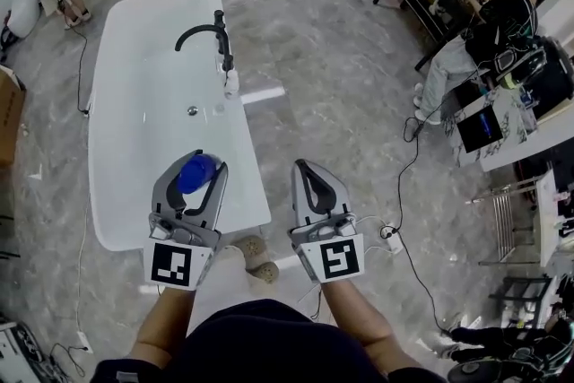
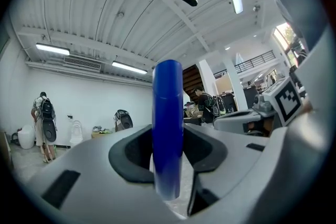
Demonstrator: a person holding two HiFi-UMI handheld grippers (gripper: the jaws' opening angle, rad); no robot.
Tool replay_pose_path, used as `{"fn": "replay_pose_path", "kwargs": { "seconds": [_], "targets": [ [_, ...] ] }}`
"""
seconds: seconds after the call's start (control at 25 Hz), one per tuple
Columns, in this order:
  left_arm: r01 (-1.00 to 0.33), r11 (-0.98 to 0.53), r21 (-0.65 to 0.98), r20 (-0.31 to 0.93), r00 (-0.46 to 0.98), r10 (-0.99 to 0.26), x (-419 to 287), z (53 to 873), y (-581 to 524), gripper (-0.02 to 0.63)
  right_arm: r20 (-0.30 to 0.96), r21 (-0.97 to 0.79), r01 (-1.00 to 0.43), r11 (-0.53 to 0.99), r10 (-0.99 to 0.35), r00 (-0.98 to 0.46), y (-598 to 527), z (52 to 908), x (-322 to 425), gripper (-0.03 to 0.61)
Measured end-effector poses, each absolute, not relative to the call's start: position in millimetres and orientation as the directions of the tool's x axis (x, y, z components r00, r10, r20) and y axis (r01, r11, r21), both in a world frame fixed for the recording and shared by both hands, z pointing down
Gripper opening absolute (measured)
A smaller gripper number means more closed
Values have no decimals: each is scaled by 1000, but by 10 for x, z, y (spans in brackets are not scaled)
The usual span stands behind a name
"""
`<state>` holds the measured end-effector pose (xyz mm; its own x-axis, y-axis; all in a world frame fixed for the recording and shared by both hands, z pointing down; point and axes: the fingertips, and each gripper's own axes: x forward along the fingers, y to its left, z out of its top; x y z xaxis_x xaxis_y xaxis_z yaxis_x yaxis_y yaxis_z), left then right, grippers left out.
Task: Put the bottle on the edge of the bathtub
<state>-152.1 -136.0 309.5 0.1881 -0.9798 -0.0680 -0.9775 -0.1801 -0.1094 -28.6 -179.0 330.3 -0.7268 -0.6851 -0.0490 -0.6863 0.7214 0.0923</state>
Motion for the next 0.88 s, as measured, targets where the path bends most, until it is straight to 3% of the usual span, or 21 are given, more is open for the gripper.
{"fn": "replay_pose_path", "kwargs": {
  "seconds": [0.32,0.88],
  "targets": [
    [-966,-227,-120,-10,230,-973,-1550,3522,-1834,153,-27,61,-696,716,-696,-718,-2168,3650,-381,0],
    [-949,-303,-90,-15,305,-952,-1753,4304,-2700,153,6,66,-723,688,-725,-689,-2890,4415,-678,0]
  ]
}}
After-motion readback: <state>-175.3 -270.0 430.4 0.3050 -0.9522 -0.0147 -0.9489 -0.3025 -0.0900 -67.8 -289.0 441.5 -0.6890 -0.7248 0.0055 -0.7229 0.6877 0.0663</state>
